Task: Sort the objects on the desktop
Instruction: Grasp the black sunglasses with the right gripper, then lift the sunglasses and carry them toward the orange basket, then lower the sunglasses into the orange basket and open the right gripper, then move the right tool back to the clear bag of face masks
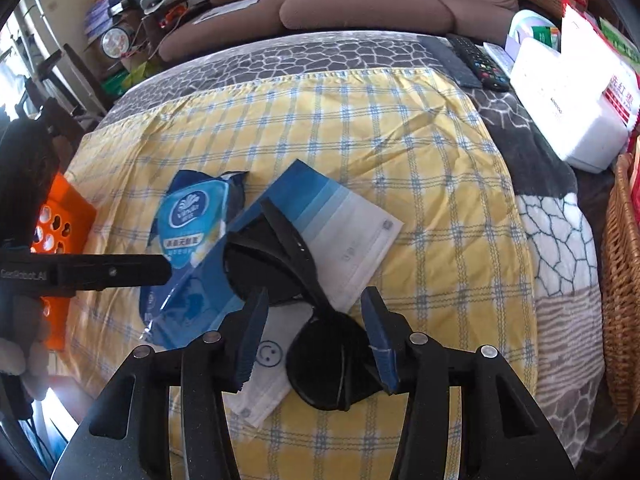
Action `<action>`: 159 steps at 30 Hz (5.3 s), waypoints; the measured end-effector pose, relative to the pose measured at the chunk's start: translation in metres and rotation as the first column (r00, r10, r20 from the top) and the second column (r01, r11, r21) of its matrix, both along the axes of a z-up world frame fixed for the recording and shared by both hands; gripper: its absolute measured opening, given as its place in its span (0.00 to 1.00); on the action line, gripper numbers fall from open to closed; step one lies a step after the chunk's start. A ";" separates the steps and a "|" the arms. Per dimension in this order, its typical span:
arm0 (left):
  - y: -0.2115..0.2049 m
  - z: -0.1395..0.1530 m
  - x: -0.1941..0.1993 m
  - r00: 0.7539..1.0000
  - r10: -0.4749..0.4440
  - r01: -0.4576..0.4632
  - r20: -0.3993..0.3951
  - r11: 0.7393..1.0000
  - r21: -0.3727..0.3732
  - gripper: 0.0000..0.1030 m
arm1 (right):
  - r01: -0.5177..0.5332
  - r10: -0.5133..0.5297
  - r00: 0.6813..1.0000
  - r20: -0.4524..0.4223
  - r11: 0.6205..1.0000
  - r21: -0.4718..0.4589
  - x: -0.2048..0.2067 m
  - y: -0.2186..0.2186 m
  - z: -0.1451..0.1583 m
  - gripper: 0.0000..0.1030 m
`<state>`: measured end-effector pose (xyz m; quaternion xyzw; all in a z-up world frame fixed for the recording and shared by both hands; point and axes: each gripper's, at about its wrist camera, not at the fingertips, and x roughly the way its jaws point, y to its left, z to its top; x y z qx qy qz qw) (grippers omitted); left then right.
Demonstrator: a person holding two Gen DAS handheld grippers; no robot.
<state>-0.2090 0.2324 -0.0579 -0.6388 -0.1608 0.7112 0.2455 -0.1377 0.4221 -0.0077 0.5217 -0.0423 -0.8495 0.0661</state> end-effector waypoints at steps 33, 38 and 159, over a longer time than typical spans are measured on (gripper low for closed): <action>0.077 -0.004 0.045 0.990 -0.079 0.045 0.114 0.959 0.278 0.71 | 0.337 -0.263 0.939 0.220 0.591 -0.733 0.030 0.092 -0.064 0.12; 0.077 -0.004 0.052 0.990 -0.096 0.062 0.101 0.952 0.300 0.43 | 0.346 -0.277 0.932 0.232 0.498 -0.795 0.036 0.091 -0.063 0.12; -0.396 0.106 0.101 0.900 0.427 -0.385 -0.089 0.873 0.299 0.88 | -0.177 0.215 0.976 0.034 0.875 -0.451 -0.038 -0.367 0.075 0.83</action>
